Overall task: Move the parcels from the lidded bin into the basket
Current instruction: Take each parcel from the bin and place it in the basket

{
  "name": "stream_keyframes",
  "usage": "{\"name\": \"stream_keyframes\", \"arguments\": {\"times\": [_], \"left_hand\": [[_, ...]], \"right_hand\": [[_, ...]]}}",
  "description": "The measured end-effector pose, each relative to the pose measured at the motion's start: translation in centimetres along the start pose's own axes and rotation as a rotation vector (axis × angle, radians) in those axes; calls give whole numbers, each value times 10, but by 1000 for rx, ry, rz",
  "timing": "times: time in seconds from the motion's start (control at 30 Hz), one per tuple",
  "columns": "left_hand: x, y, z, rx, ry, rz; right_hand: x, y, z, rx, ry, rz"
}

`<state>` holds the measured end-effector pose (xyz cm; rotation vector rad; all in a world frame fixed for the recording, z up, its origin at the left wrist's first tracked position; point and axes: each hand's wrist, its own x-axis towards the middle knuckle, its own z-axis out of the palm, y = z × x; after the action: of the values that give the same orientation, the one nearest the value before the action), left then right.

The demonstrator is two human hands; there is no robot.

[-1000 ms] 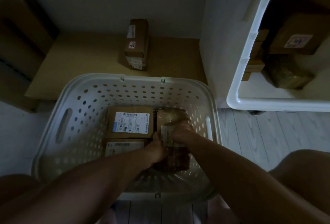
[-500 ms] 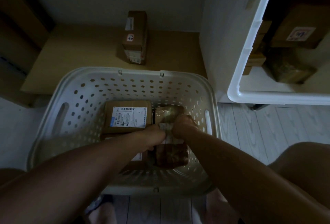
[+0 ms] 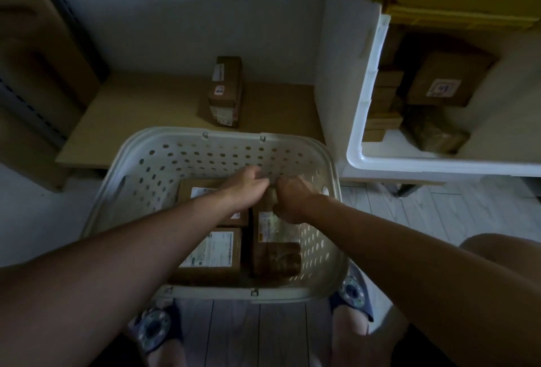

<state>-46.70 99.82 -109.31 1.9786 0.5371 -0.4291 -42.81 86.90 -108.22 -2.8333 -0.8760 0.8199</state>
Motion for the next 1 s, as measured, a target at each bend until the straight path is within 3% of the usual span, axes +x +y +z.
{"name": "stream_keyframes", "arguments": {"times": [0.23,0.53,0.63,0.83,1.0], "left_hand": [[-57,33,-30,-63,149,224],[-110,79,-48,-137,208,585],[-112,100,-43,-165,205,627],[-105,141,-23,-217,171,637],[-79,171,-7,-355,-13,554]], "right_hand": [[-49,4,-51,30,12,-132],[-108,21,-103,320,376,-241],[-119,32,-116,434,480,-261],[-134,63,-128,550,525,-262],[-136,103,-132,502,593,-144]]}}
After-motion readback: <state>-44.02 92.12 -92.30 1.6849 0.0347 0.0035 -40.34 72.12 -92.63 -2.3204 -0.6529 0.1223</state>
